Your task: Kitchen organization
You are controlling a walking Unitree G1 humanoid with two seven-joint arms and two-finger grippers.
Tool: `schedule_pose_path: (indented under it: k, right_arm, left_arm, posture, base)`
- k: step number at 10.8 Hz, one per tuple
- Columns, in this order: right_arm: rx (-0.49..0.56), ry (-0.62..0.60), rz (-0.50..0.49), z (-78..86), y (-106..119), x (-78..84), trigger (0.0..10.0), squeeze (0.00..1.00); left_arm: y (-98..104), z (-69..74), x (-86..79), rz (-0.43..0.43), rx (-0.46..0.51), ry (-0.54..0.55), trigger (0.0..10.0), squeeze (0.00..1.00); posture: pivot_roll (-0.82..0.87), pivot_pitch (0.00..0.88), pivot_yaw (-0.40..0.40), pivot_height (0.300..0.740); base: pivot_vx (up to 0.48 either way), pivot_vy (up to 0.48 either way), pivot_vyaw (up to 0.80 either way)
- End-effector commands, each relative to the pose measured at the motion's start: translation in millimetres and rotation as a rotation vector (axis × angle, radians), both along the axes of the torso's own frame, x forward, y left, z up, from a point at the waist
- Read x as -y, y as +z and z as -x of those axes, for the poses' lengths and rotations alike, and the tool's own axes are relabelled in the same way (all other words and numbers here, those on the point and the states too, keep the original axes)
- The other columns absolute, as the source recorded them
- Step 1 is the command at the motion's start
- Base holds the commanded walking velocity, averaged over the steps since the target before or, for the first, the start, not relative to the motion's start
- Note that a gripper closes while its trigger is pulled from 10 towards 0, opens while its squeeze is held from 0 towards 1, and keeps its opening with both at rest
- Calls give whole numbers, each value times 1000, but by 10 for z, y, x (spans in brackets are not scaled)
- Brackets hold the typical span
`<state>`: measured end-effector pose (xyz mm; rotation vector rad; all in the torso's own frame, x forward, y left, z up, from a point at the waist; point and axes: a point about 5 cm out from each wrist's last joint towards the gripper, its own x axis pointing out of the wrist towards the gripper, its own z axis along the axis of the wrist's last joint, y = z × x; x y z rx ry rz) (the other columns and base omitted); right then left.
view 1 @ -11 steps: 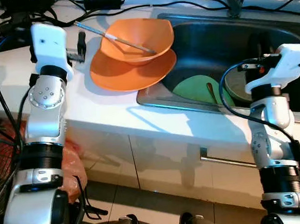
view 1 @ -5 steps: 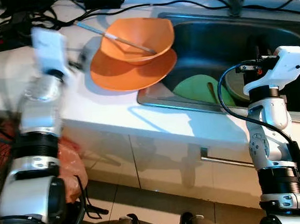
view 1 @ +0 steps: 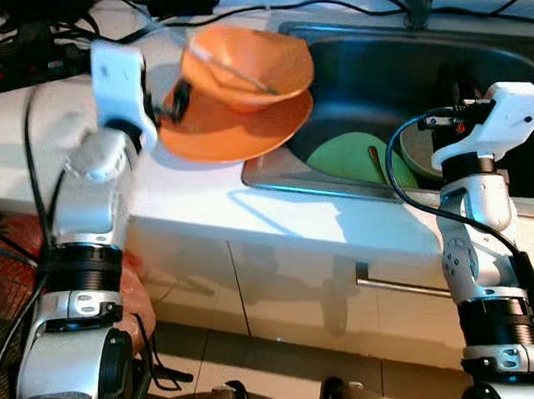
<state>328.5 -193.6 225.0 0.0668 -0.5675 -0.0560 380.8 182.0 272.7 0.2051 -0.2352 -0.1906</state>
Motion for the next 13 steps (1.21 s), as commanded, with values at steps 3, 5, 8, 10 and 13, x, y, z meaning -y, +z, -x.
schedule_pose_path:
  k: [3, 5, 8, 10, 13]
  right_arm:
    - [18, -4, 2, 16, 29, -6, 10000, 0]
    - [16, -10, 4, 17, 24, 12, 10000, 0]
    - [19, 1, 4, -11, 40, -13, 10000, 0]
    - [22, 5, 3, -28, 54, -19, 10000, 0]
    - [19, 22, 6, -49, 52, -53, 10000, 0]
  left_arm:
    - [9, 62, 127, -38, -24, -45, 10000, 0]
    - [-2, 102, 55, -49, -37, -8, 10000, 0]
    - [-15, 169, 22, -67, -38, 7, 10000, 0]
    - [-26, 215, 28, -76, -43, 7, 10000, 0]
    - [-84, 272, 34, -95, -72, 6, 10000, 0]
  posture:
    - [34, 181, 26, 740]
    - [29, 181, 28, 740]
    - [40, 169, 22, 740]
    - [44, 163, 18, 740]
    - [54, 167, 9, 740]
  base:
    - [0, 0, 0]
    - [0, 0, 0]
    - [0, 0, 0]
    - [0, 0, 0]
    - [0, 0, 0]
